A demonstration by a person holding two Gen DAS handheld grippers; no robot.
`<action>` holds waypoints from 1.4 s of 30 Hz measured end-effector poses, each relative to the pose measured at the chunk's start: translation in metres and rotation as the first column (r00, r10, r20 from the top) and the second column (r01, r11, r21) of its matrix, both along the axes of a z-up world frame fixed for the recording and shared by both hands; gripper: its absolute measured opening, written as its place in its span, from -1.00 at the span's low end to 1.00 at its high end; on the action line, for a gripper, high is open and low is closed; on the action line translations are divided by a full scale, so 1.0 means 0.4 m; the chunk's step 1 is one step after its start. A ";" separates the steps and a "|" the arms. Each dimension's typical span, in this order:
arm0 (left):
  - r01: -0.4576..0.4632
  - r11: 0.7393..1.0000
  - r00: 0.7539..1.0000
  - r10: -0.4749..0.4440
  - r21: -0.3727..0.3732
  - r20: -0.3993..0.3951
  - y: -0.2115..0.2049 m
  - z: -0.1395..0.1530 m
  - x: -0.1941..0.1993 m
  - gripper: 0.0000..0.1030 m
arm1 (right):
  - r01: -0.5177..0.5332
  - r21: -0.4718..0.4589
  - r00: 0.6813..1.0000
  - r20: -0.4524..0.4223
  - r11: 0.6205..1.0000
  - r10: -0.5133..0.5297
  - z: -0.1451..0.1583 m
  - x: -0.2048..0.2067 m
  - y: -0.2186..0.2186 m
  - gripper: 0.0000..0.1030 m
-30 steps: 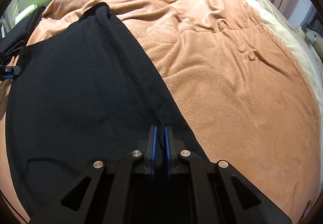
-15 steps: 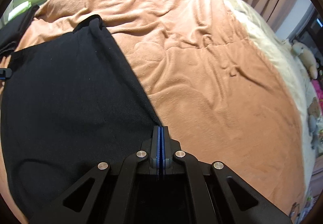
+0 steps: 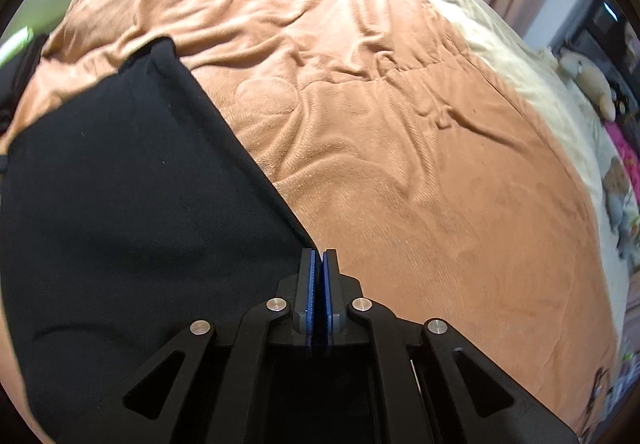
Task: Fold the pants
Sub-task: 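Open the right tool and lift it off the pants while the left tool holds the hem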
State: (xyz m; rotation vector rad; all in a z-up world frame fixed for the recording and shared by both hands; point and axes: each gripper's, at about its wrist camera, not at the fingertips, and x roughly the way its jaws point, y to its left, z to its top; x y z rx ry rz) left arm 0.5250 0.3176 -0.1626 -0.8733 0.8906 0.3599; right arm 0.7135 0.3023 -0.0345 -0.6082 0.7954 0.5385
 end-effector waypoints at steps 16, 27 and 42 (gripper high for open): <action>0.049 0.990 0.999 -0.049 -0.131 0.003 -0.056 -0.009 -0.029 0.11 | 0.119 0.207 0.993 0.001 0.971 -0.122 0.164 -0.262 -0.316 0.13; 0.028 0.982 0.999 -0.023 -0.188 0.026 -0.052 -0.035 0.003 0.44 | 0.260 0.331 0.965 -0.055 0.907 -0.257 0.210 -0.500 -0.632 0.13; 0.015 0.968 0.999 -0.001 -0.252 0.053 -0.071 -0.046 -0.004 0.13 | 0.625 0.546 0.747 -0.210 0.558 -0.631 0.170 -0.894 -1.110 0.13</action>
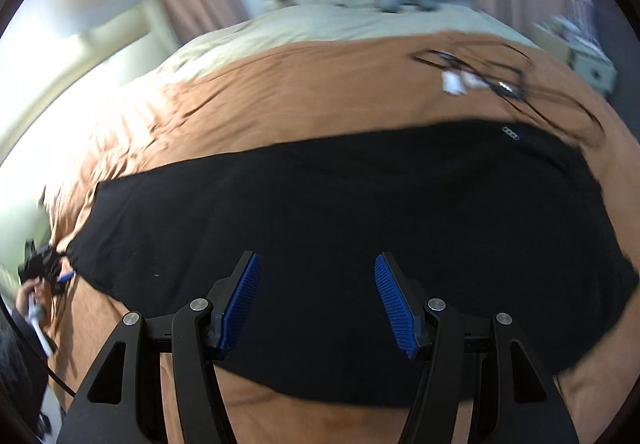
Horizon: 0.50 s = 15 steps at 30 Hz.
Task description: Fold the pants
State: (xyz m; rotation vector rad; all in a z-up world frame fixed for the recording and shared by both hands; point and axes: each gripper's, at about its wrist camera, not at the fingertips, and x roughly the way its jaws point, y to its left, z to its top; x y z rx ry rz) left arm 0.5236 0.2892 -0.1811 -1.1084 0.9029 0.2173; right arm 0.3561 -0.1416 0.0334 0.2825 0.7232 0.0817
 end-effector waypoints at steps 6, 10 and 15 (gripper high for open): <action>-0.017 1.000 1.000 0.017 0.014 -0.013 0.003 -0.002 0.003 -0.12 | 0.114 0.083 0.993 -0.021 0.990 -0.112 -0.043 -0.123 -0.071 0.13; -0.047 0.999 0.998 0.047 0.018 -0.031 0.027 -0.017 -0.010 -0.64 | 0.194 0.161 0.981 -0.050 0.968 -0.188 -0.083 -0.196 -0.119 0.13; -0.052 0.997 0.998 0.053 0.053 -0.015 0.040 0.018 -0.012 -0.87 | 0.275 0.259 0.961 -0.094 0.926 -0.259 -0.126 -0.271 -0.174 0.13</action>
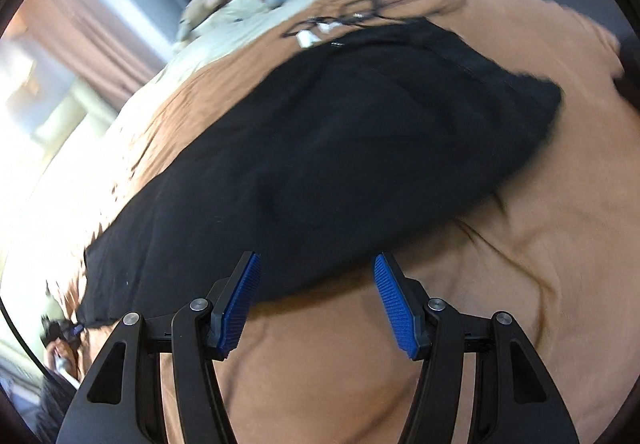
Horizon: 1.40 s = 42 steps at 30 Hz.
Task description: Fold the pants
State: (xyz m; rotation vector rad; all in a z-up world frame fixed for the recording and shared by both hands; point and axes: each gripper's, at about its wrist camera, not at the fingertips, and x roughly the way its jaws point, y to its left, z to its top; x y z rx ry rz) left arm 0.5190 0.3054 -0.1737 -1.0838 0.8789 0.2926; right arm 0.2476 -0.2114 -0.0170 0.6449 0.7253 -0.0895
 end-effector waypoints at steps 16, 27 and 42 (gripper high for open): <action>0.019 1.000 0.999 -0.019 0.004 -0.035 -0.008 -0.008 0.018 -0.73 | 0.111 0.317 0.991 0.036 0.942 -0.129 -0.119 -0.015 -0.137 0.13; 0.006 0.998 1.000 -0.005 -0.063 0.018 0.008 -0.051 0.014 -0.58 | 0.206 0.316 0.965 0.092 0.926 -0.246 -0.138 0.007 -0.127 0.13; -0.017 0.999 0.991 0.022 -0.038 0.134 0.024 -0.010 -0.007 -0.71 | 0.233 0.311 0.953 0.115 0.921 -0.280 -0.134 -0.024 -0.106 -0.85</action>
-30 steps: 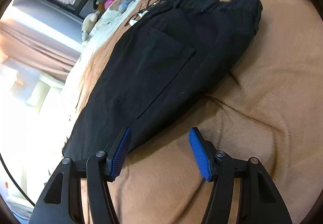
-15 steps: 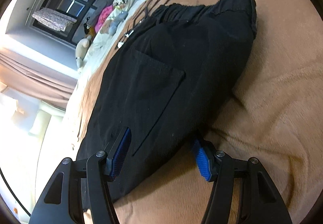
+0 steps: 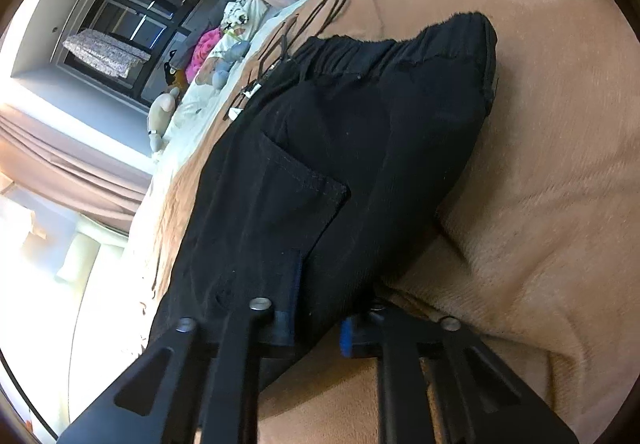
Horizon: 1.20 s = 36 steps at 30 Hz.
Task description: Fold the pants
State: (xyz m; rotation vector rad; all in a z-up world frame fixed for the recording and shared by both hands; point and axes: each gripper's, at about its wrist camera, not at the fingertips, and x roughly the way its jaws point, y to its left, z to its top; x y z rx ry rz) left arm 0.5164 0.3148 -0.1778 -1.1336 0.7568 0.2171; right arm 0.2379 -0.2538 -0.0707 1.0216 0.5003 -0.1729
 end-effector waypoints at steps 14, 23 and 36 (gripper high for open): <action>-0.003 0.997 1.000 0.002 0.073 0.017 -0.001 0.160 -0.003 -0.90 | -0.017 -0.036 0.999 0.037 0.999 0.018 0.099 -0.010 -0.018 -0.99; -0.004 0.995 0.999 0.000 0.099 0.036 0.000 0.235 -0.091 -0.90 | -0.031 -0.055 0.999 0.028 0.998 0.032 0.118 -0.063 -0.016 -1.00; -0.030 0.996 0.999 0.027 0.085 0.034 0.033 0.260 -0.340 -0.90 | -0.103 -0.086 0.995 -0.013 0.991 0.102 0.152 -0.166 -0.024 -1.00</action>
